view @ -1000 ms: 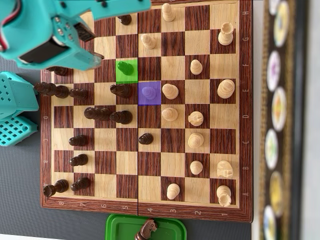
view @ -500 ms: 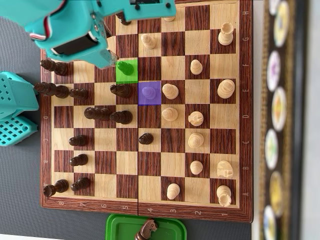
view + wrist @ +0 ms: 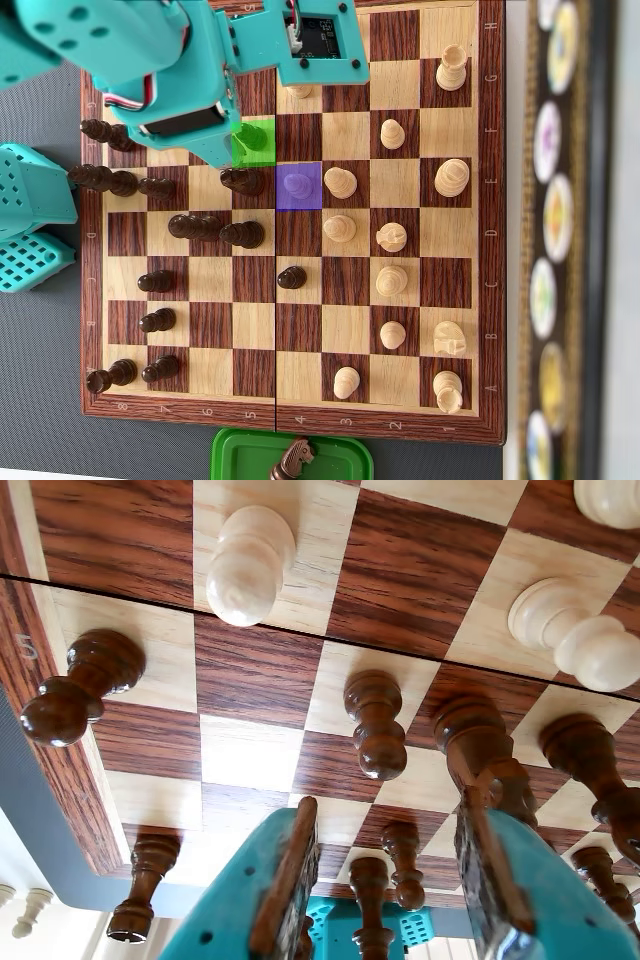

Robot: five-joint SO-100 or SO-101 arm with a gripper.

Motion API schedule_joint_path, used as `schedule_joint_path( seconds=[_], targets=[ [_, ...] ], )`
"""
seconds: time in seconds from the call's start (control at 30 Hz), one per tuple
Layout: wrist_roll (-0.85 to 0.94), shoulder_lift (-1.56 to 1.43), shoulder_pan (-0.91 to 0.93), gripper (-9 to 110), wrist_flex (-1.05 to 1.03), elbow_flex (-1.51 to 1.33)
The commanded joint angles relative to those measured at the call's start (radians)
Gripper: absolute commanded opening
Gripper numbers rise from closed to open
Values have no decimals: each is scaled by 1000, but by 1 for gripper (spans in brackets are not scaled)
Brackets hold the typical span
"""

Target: Play chess

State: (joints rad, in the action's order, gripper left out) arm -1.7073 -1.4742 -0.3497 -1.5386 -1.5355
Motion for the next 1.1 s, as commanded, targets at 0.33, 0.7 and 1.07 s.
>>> schedule_joint_path(
  seconds=[0.33,0.7,1.07],
  targets=[
    [3,29,14,20,63,41],
    [5,31,35,14,61,32],
    [6,92,48,14,61,38]
  ],
)
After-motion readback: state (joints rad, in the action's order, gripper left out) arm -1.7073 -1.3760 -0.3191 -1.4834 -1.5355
